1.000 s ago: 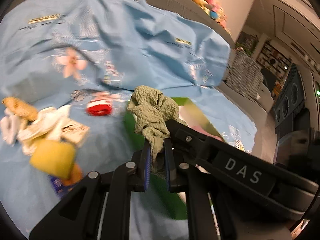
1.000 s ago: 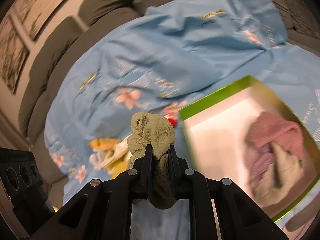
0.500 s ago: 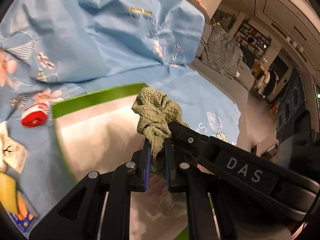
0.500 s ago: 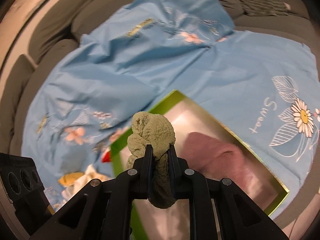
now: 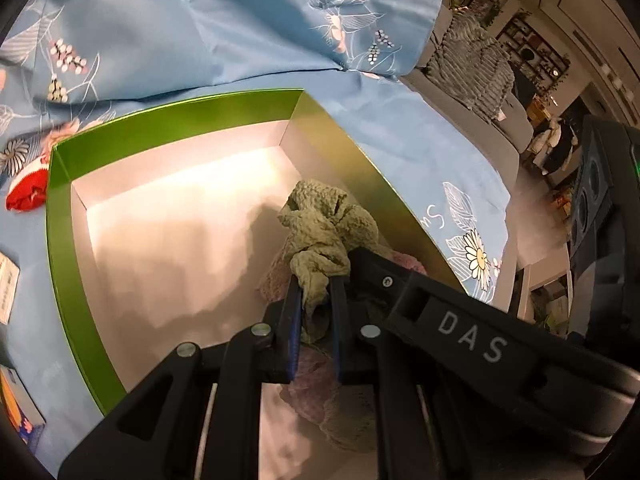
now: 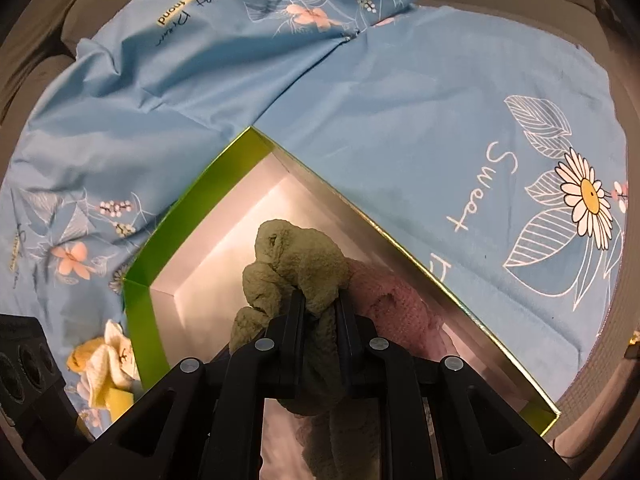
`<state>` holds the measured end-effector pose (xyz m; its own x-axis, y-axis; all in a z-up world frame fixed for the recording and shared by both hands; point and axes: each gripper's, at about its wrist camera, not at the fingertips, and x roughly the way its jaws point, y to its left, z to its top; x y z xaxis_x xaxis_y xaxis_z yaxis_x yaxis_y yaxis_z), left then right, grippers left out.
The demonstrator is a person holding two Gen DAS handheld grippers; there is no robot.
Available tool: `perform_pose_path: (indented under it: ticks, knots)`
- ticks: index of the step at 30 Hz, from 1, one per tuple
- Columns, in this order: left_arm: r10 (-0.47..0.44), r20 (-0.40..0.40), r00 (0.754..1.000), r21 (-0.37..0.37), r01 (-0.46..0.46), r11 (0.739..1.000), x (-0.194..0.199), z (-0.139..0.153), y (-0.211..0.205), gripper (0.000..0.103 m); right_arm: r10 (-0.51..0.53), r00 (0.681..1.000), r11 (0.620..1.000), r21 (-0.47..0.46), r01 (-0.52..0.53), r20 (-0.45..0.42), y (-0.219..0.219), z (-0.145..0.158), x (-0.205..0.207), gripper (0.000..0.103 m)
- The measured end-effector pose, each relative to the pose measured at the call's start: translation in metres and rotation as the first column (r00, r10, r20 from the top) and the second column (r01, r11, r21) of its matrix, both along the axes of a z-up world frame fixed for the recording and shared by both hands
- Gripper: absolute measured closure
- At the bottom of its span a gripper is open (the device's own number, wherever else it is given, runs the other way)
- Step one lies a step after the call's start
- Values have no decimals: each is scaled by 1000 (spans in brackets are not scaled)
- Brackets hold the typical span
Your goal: Organize soft objects
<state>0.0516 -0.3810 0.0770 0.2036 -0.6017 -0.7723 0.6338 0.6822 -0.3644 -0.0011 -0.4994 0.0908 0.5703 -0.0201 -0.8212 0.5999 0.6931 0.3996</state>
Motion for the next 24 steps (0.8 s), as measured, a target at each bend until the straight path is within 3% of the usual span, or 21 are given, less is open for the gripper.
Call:
perform_pose_path:
  ticks: [3,6,9,12,14,19,24]
  knots:
    - [12,12,1000,11,-12,1000,-2,1,3,93,4,1000,1000,-13,-4,-4,4,3,-1,85]
    - [23,33,999,21,-24,999,-5,3,6,86,4,1000,1000,-10,-4,-1,3,5,-3,85]
    - [48,61,997,23,-49,999,-8,5,11,64,-1,1000,1000,-21,1,9,3,10,-6,85]
    - [75,108,991,12,-77,997,-16,12,19,44,-3,999,999,-40,4,36,5,19,-11,62]
    - [91,139,986,11,-94,996,-21,17,24,37,-10,997,998,-62,15,72,6,28,-18,34]
    - [149,217,965,-3,-151,988,-33,31,45,22,-21,992,994,-99,33,125,8,42,-30,29]
    - [197,237,951,-34,-194,980,-41,43,73,18,4,988,993,-119,14,152,19,51,-32,28]
